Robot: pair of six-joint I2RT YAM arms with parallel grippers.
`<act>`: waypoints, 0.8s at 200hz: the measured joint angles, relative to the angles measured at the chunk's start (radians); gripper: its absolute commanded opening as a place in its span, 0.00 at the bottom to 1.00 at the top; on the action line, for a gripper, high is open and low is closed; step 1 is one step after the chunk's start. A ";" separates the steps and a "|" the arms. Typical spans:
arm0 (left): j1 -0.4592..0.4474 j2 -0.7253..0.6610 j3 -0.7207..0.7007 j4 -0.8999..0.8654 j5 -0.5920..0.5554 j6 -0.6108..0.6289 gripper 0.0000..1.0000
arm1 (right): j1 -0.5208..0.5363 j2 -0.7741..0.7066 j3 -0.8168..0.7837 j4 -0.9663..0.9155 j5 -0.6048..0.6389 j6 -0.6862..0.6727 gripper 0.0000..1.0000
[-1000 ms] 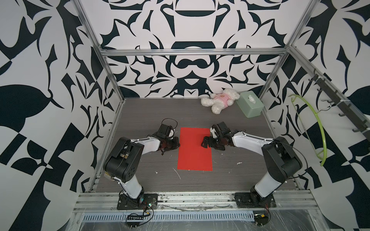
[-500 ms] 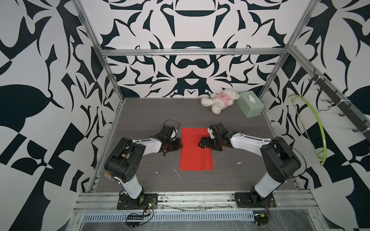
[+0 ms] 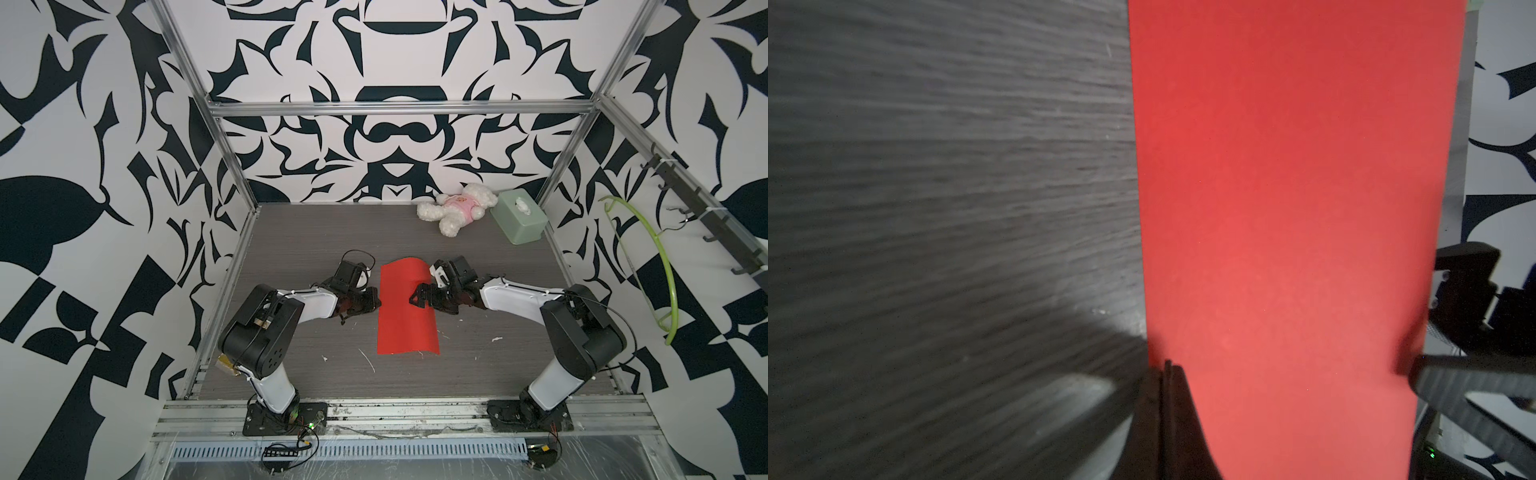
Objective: Fold the rectangular paper in half along the long edge
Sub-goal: Pick up the paper from the center of the board.
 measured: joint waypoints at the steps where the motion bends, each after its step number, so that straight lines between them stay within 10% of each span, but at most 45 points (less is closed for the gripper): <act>1: 0.000 0.000 0.000 0.000 0.000 0.000 0.00 | 0.000 0.000 0.000 0.000 -0.001 0.000 0.99; 160: -0.038 0.052 0.018 0.087 0.018 -0.044 0.00 | 0.000 -0.019 -0.091 0.192 -0.056 0.102 0.99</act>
